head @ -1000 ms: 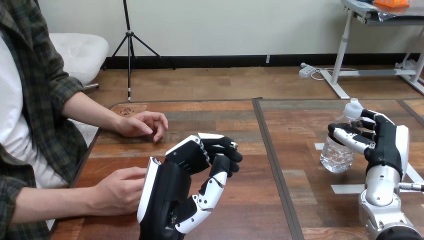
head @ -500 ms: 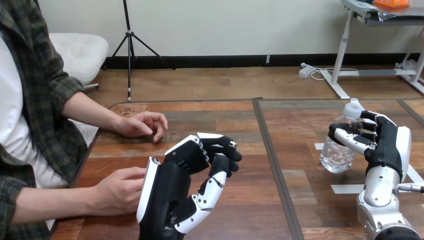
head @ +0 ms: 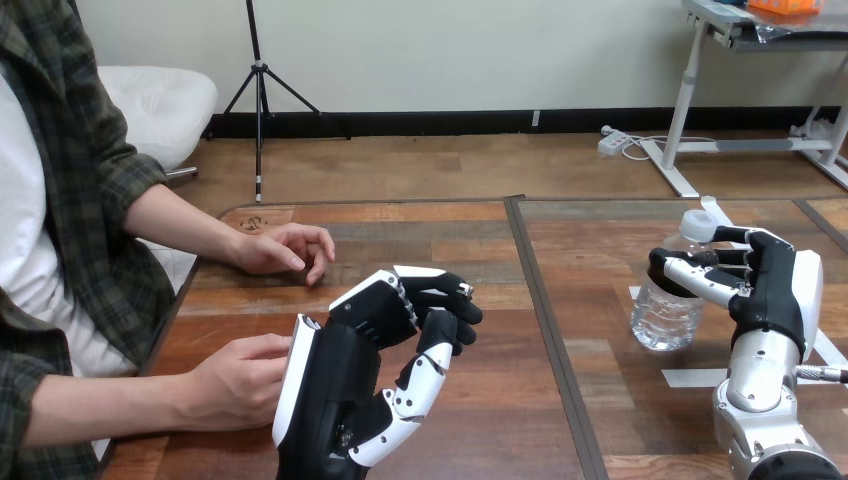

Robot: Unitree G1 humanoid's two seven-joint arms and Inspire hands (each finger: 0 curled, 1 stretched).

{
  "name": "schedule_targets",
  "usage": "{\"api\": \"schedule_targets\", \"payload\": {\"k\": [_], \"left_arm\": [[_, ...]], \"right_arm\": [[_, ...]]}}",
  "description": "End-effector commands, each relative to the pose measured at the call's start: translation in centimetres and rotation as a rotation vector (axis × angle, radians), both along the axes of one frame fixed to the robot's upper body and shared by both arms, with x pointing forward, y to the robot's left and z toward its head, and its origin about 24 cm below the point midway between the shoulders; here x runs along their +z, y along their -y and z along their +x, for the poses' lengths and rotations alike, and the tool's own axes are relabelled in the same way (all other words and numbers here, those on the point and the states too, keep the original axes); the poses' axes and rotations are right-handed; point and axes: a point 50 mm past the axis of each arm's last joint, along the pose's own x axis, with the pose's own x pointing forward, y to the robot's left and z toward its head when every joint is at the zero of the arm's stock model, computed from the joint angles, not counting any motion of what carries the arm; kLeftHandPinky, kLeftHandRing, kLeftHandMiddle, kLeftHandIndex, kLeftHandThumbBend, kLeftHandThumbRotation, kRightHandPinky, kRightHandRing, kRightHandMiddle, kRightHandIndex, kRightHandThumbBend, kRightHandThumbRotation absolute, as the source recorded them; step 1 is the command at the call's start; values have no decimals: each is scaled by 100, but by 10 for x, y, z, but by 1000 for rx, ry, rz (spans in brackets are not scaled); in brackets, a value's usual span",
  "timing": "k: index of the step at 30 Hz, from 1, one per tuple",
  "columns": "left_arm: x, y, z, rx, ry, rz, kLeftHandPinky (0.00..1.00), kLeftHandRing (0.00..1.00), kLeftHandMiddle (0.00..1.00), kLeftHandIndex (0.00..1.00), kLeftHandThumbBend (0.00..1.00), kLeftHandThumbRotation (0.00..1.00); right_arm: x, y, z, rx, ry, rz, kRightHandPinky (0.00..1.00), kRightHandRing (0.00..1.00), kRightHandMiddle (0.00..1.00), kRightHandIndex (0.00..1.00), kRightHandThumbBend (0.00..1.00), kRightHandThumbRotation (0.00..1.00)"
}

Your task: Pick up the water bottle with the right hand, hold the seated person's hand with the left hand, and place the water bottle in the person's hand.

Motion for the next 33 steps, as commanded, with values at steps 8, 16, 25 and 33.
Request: {"api": "schedule_targets", "payload": {"k": [8, 16, 25, 33], "left_arm": [[8, -1, -1, 16, 41, -17, 38, 47, 53, 56, 22, 25], [8, 0, -1, 16, 42, -20, 38, 47, 53, 56, 22, 25], [7, 0, -1, 14, 42, -21, 39, 48, 54, 57, 23, 25], [7, 0, -1, 14, 40, -24, 39, 48, 54, 57, 23, 25]], "right_arm": [[32, -13, 25, 52, 112, -19, 57, 54, 52, 60, 72, 0], [32, -13, 24, 54, 118, -30, 57, 54, 52, 60, 73, 0], [33, -12, 24, 58, 127, -20, 56, 53, 52, 60, 73, 0], [33, -12, 23, 60, 130, -28, 55, 53, 52, 60, 73, 0]]}}
